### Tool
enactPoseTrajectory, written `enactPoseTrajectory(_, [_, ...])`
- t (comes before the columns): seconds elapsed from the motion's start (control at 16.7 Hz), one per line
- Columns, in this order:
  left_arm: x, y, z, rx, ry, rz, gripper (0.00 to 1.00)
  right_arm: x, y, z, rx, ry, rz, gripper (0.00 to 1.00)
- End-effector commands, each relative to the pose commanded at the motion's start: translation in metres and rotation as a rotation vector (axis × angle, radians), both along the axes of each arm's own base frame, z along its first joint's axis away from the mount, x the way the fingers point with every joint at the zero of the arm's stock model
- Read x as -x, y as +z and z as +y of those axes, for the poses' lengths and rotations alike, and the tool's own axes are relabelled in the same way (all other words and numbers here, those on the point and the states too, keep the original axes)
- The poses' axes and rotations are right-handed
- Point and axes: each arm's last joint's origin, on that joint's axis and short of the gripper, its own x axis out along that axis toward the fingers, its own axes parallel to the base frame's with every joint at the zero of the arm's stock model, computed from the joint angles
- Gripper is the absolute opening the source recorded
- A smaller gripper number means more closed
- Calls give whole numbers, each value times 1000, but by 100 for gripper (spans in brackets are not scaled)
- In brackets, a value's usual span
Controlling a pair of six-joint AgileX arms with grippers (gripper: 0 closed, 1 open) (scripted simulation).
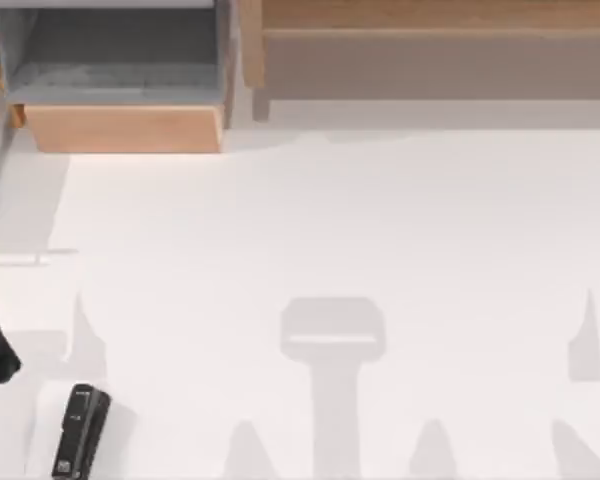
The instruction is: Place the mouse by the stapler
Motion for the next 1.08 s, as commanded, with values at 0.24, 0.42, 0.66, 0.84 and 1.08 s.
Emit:
enactPoseTrajectory(0.24, [0,5,0,-4,3,16,100,0,0,0,0,0,0,100])
enactPoseTrajectory(0.42, [-3,28,2,-21,13,85,100,0,0,0,0,0,0,100])
enactPoseTrajectory(0.66, [-22,82,7,-55,35,243,100,0,0,0,0,0,0,100])
enactPoseTrajectory(0.84, [-56,126,15,-80,52,396,100,0,0,0,0,0,0,100])
enactPoseTrajectory(1.08, [-127,168,35,-105,69,621,100,0,0,0,0,0,0,100])
